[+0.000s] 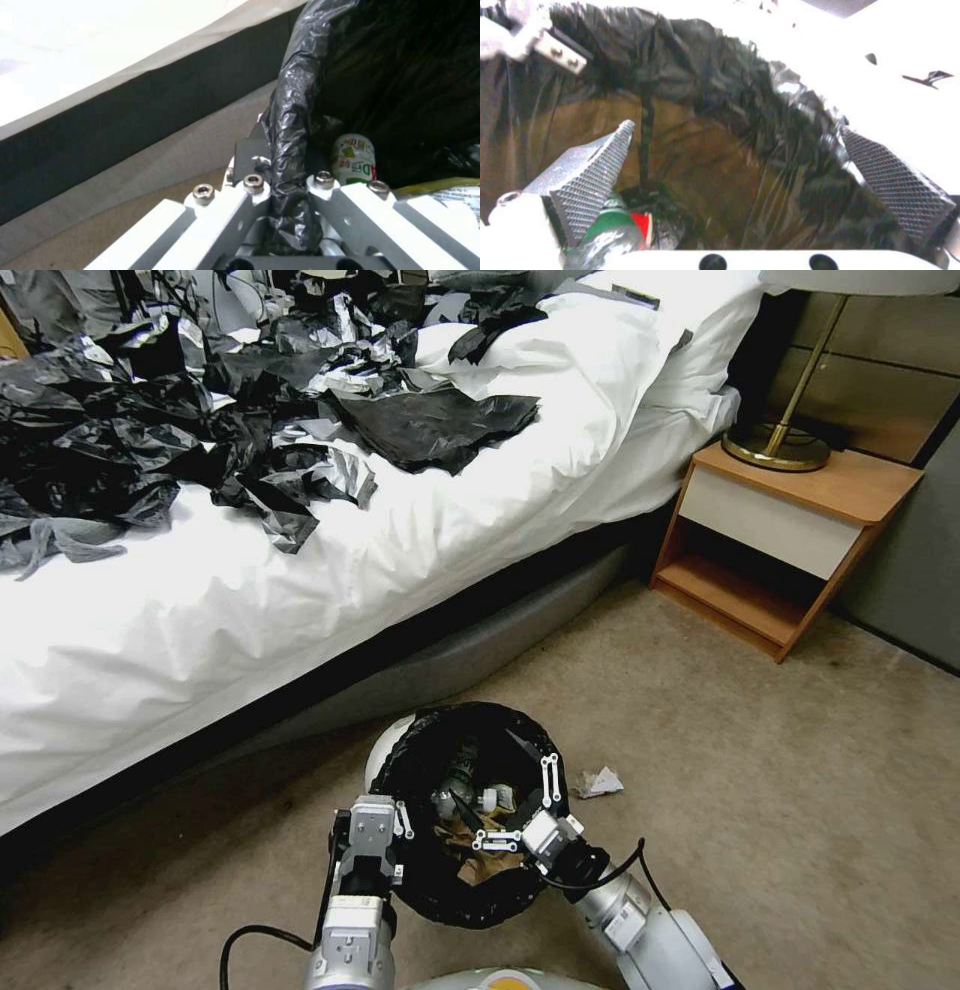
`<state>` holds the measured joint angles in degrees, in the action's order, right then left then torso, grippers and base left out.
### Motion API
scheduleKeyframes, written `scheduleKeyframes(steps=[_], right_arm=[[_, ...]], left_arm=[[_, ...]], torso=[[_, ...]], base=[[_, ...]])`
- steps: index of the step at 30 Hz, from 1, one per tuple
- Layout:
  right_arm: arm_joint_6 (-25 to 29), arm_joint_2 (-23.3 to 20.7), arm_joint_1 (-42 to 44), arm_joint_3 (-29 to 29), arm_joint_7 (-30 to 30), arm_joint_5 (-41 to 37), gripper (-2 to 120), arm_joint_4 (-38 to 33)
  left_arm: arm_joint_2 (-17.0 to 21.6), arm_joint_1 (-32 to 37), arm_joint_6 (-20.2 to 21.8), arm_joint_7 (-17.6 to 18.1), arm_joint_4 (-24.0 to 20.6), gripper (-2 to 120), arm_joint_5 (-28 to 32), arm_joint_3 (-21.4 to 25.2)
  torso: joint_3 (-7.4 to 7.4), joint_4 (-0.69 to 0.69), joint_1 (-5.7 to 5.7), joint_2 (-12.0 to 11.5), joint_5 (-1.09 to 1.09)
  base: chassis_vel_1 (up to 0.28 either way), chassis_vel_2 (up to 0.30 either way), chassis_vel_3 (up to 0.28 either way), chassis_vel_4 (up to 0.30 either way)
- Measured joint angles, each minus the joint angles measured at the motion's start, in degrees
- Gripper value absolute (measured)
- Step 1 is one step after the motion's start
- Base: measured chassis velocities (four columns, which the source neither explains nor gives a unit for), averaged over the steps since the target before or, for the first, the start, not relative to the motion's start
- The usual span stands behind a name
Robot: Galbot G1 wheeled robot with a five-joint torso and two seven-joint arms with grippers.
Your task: Pick up the trash bin, then pick up the garbage from the floor and place it into the trash bin.
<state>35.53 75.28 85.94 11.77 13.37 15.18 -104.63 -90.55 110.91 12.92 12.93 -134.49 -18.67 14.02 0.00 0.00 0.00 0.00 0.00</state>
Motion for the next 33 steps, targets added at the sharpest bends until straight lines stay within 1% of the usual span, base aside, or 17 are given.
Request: scheduleKeyframes(steps=[8,11,12,15,16,17,19,20,22,23,24,25,26,32,33], right_arm=[[1.0,-0.2,0.6,0.0,0.0,0.0,100,-2.6],[1.2,-0.3,1.0,0.3,-0.8,0.1,100,-6.4],[1.2,-0.3,1.0,0.3,-0.8,0.1,100,-6.4],[1.1,0.0,1.7,1.3,-3.3,-0.1,100,-12.6],[1.1,0.0,1.7,1.3,-3.3,-0.1,100,-12.6],[0.9,0.1,1.9,1.6,-4.2,-0.4,100,-14.0],[0.3,0.6,2.7,2.6,-7.8,-0.5,100,-16.5],[0.3,0.6,2.7,2.6,-7.8,-0.5,100,-16.5],[-0.3,1.4,3.8,3.9,-12.3,0.4,100,-17.5],[-0.5,1.5,4.0,4.2,-13.4,0.7,100,-17.5],[-1.2,2.0,5.4,5.1,-17.1,1.6,100,-17.4],[-1.2,2.0,5.4,5.1,-17.1,1.6,100,-17.4],[-2.3,2.3,7.4,6.0,-20.7,1.9,100,-16.5],[-3.6,3.1,13.0,8.8,-27.1,0.4,100,-12.8],[-3.6,3.1,13.0,8.8,-27.1,0.4,100,-12.8]], left_arm=[[0.0,0.1,0.0,0.0,0.0,0,-0.1,0.2],[-0.1,0.0,0.0,0.0,0.0,0,-0.1,0.3],[-0.1,0.0,0.0,0.0,0.0,0,-0.1,0.3],[-0.3,0.0,0.0,0.1,0.5,0,-0.1,0.5],[-0.3,0.0,0.0,0.1,0.5,0,-0.1,0.5],[-0.3,-0.1,0.0,0.1,0.6,0,-0.1,0.6],[-0.4,-0.1,0.0,0.1,0.7,0,-0.1,0.7],[-0.4,-0.1,0.0,0.1,0.7,0,-0.1,0.7],[-0.6,-0.1,0.0,0.2,0.7,0,-0.1,0.8],[-0.6,-0.1,0.0,0.2,0.7,0,-0.1,0.8],[-0.6,-0.1,0.0,0.2,0.6,0,-0.1,0.8],[-0.6,-0.1,0.0,0.2,0.6,0,-0.1,0.8],[-0.6,-0.1,0.0,0.2,0.6,0,0.0,0.9],[-0.5,0.1,0.0,0.2,0.2,0,0.2,1.5],[-0.5,0.1,0.0,0.2,0.2,0,0.2,1.5]], torso=[[0.0,0.0,0.0,0.0,0.0],[0.0,0.0,0.0,0.0,0.0],[0.0,0.0,0.0,0.0,0.0],[0.0,0.01,0.0,0.0,0.0],[0.0,0.01,0.0,0.0,0.0],[0.0,0.0,0.0,0.0,0.0],[0.0,0.0,0.0,0.0,0.0],[0.0,0.0,0.0,0.0,0.0],[0.0,0.0,0.0,0.0,0.0],[0.0,0.0,0.0,0.0,0.0],[0.0,0.0,0.0,0.0,0.0],[0.0,0.0,0.0,0.0,0.0],[0.0,0.0,-0.01,0.0,0.0],[0.0,-0.01,0.0,0.0,0.0],[0.0,-0.01,0.0,0.0,0.0]], base=[[0.0,0.0,0.0,0.0],[0.0,0.0,0.0,0.0],[0.0,0.0,0.0,0.0],[0.0,0.0,0.0,0.0],[0.0,0.0,0.0,0.0],[0.0,0.0,0.0,0.0],[0.0,0.0,0.0,0.0],[0.0,0.0,0.0,0.0],[0.0,0.0,0.0,0.0],[0.0,0.0,0.0,0.0],[0.0,0.0,0.0,0.0],[0.0,0.0,0.0,0.0],[0.0,0.0,0.0,0.0],[0.0,0.0,0.0,0.0],[0.0,0.0,0.0,0.0]])
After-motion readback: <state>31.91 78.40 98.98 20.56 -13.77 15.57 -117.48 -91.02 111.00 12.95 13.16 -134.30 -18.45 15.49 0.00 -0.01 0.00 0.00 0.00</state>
